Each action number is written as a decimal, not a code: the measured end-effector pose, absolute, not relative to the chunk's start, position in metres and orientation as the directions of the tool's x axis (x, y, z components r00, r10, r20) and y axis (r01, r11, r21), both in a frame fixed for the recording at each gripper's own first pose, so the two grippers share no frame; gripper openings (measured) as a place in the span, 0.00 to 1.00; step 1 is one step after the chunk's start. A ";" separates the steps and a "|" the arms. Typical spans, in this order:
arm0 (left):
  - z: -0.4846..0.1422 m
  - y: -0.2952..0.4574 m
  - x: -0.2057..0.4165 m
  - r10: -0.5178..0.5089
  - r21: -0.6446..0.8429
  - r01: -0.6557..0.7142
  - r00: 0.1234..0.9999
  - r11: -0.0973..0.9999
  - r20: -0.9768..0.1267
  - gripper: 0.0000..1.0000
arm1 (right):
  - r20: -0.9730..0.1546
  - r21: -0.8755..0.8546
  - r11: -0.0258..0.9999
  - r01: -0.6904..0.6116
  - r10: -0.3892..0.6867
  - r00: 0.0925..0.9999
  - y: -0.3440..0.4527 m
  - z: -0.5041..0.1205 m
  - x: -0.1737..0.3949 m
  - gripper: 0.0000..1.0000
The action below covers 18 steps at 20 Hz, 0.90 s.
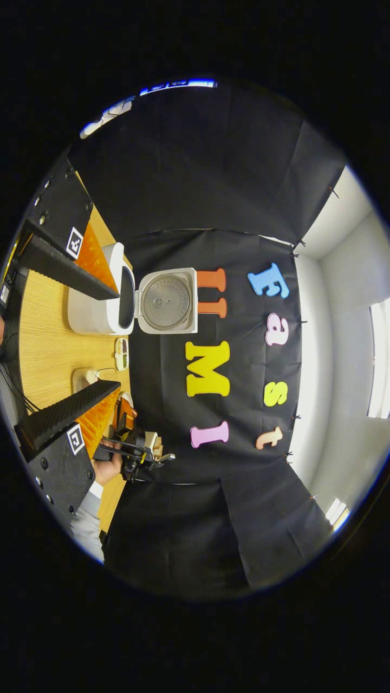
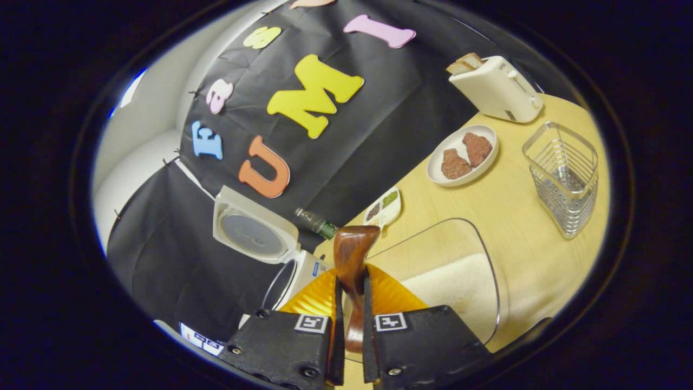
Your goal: Close the left gripper, press the button to open the rice cooker; take a wooden spoon from the chopstick holder with the right hand, scoop a spoonful of rice and pour it into the rice cooker, then put the wooden spoon back into the chopstick holder.
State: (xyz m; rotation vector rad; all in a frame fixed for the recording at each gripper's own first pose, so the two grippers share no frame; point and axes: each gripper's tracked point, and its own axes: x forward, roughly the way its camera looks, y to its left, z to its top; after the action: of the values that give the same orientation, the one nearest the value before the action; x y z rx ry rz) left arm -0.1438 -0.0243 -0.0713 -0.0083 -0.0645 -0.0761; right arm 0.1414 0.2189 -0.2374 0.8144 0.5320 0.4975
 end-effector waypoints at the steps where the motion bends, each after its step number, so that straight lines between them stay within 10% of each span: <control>1: -0.070 -0.024 -0.144 -0.073 -0.007 0.074 0.995 0.997 0.066 0.95 | -0.243 0.776 0.596 -0.204 0.583 0.775 0.211 -0.236 0.143 0.18; 6: -0.068 -0.031 -0.145 -0.084 0.006 0.084 0.994 0.996 0.067 0.95 | -0.206 0.825 0.546 -0.148 0.534 0.820 0.176 -0.235 0.146 0.18; 18: -0.069 -0.034 -0.143 -0.071 0.018 0.070 0.996 0.997 0.060 0.95 | 0.081 0.994 0.020 -0.106 0.511 0.855 0.127 -0.200 0.154 0.18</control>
State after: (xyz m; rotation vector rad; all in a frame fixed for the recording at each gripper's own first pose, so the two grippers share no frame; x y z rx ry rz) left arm -0.1432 -0.0340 -0.0694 0.0161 -0.0610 -0.0708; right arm 0.1544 0.1268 -0.1998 1.4805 0.3400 0.4936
